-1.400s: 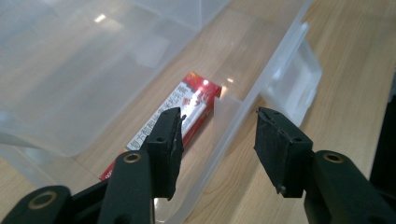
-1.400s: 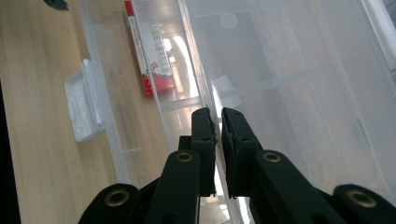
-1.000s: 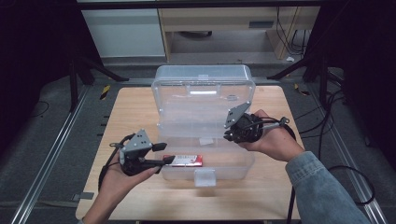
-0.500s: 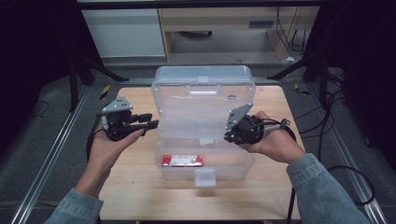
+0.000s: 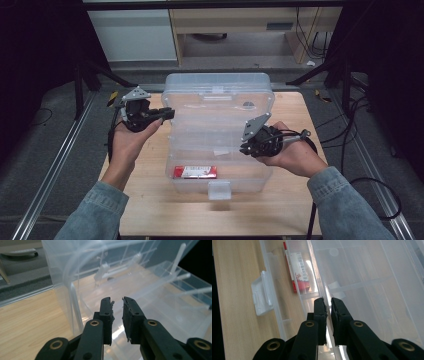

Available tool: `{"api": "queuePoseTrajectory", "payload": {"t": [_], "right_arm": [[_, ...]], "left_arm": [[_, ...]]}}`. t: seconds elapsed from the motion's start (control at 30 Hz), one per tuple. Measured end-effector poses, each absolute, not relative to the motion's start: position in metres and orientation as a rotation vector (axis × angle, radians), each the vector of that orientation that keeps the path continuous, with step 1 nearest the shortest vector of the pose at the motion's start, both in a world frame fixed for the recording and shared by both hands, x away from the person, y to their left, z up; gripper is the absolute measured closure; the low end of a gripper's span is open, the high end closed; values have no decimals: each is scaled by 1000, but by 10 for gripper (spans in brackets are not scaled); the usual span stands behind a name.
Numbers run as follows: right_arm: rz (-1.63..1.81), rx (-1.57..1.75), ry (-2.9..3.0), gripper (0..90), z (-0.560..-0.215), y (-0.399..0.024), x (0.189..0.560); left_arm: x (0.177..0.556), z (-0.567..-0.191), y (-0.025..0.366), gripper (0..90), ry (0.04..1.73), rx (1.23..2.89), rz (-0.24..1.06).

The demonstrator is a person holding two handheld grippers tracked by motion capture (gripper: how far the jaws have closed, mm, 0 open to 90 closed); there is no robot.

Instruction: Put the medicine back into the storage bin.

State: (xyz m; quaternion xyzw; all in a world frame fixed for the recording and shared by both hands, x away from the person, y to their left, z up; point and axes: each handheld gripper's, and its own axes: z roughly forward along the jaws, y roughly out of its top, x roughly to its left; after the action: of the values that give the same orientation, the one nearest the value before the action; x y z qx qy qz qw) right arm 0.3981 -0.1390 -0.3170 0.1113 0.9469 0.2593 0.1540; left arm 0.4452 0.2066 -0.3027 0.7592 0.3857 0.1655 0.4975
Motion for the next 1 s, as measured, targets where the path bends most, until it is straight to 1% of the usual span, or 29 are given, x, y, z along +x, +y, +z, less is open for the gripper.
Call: {"api": "queuePoseTrajectory", "payload": {"t": [0.2,0.33,0.7,0.8,0.93,1.0], "right_arm": [[745,312,2714,831,-320,-139,395],[749,316,2719,828,-323,-140,392],[792,358,2693,787,-332,-145,384],[810,366,2689,752,-333,-146,384],[826,381,2678,668,-332,-145,381],[838,394,2660,658,-331,-146,380]], "left_arm": [[444,-296,203,780,921,1827,416],[442,-295,207,780,920,1818,403],[416,-305,212,768,874,1822,400],[413,-306,211,757,869,1820,391],[409,-307,210,751,862,1823,388],[406,-310,209,751,857,1828,388]]}}
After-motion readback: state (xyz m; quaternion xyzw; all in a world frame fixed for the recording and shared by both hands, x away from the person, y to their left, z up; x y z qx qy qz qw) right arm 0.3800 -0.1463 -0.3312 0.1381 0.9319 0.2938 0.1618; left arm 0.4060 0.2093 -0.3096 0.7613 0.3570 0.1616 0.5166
